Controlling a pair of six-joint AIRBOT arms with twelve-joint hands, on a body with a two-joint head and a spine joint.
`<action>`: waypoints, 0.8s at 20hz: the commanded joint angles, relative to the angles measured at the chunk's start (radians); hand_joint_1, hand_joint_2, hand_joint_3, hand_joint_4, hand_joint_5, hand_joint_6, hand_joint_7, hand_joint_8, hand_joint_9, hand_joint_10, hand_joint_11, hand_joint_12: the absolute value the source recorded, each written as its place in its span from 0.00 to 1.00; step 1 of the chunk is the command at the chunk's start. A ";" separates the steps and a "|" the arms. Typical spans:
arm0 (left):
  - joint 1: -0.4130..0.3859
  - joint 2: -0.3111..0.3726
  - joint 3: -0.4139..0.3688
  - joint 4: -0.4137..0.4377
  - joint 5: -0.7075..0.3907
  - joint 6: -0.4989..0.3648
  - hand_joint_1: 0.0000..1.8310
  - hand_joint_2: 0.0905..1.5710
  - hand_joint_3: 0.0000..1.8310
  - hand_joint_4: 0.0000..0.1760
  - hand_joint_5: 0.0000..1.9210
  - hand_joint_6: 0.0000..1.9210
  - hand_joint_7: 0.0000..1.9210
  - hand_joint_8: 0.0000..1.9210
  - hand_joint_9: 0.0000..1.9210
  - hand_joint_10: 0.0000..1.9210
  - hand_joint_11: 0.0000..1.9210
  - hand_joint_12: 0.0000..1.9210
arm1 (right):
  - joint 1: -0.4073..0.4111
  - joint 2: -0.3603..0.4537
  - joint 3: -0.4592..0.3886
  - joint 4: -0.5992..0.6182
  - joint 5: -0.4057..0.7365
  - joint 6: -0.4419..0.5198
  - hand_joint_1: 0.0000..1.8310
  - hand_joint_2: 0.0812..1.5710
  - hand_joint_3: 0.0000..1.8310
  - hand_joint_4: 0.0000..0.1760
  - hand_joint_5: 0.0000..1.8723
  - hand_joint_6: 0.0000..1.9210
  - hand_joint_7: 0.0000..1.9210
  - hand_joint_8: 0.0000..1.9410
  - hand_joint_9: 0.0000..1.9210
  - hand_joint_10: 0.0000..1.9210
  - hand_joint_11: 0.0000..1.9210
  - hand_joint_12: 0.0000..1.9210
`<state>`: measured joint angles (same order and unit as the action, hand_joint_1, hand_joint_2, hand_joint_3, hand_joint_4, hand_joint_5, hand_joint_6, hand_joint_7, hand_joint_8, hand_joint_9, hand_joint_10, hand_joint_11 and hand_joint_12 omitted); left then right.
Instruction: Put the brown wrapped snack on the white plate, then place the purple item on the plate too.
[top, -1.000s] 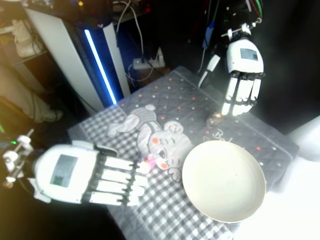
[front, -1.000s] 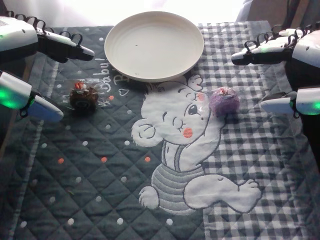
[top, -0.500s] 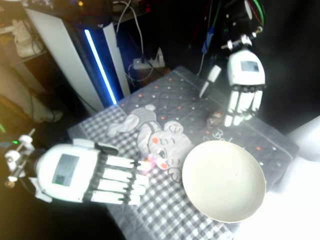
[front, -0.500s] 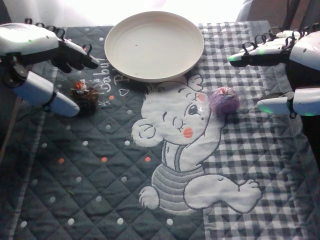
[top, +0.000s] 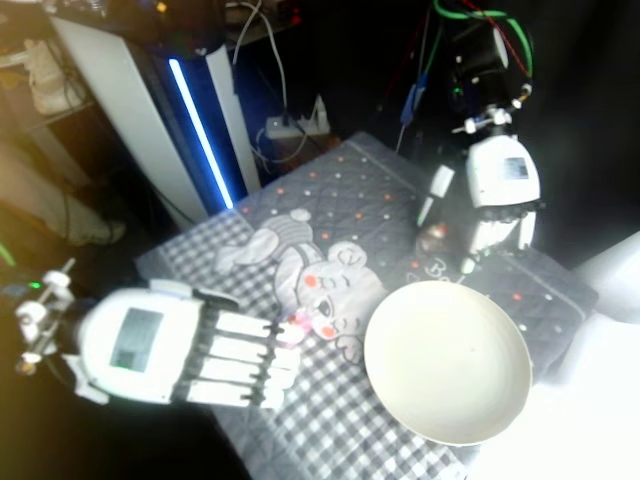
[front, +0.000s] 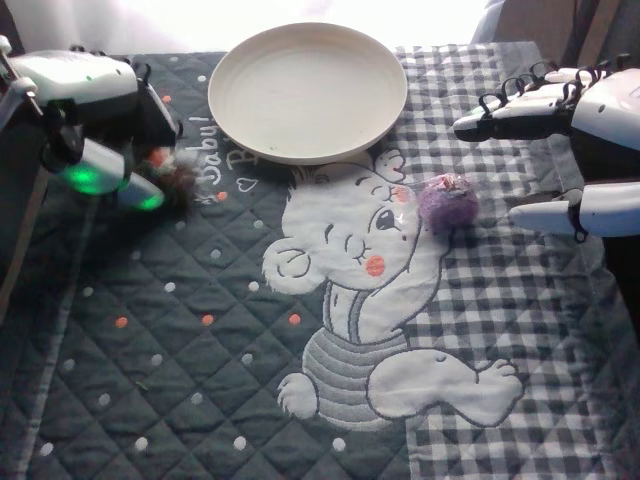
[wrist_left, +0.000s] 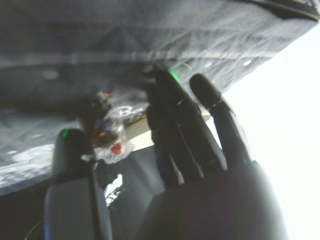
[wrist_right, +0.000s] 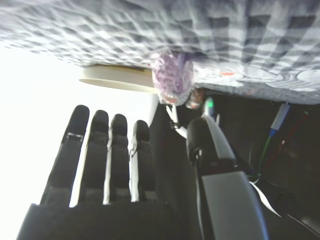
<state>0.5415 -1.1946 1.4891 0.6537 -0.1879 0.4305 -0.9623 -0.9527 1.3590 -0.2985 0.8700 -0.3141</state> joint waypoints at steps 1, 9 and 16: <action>-0.002 -0.002 0.005 -0.011 -0.047 0.004 0.62 0.65 0.00 0.00 0.58 0.40 0.44 0.92 0.52 1.00 0.52 1.00 | 0.016 0.001 0.005 0.044 0.105 0.006 0.38 0.76 0.00 0.18 0.20 0.00 0.19 0.00 0.19 0.00 0.09 0.29; -0.018 -0.002 0.014 -0.088 -0.123 0.004 0.61 0.65 0.00 0.00 0.58 0.39 0.38 0.92 0.47 1.00 0.50 1.00 | 0.016 -0.001 0.005 0.042 0.095 0.009 0.41 0.77 0.00 0.06 0.21 0.00 0.20 0.00 0.21 0.00 0.09 0.35; -0.177 -0.126 0.144 -0.091 -0.165 0.003 0.63 0.62 0.00 0.00 0.64 0.28 0.41 0.97 0.48 1.00 0.55 1.00 | 0.016 -0.011 0.013 0.041 0.095 0.011 0.45 0.76 0.00 0.00 0.23 0.00 0.22 0.00 0.22 0.00 0.07 0.38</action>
<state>0.3763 -1.3304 1.6398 0.5785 -0.2771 0.4339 -0.9619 -0.9623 1.3685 -0.2962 0.8627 -0.3103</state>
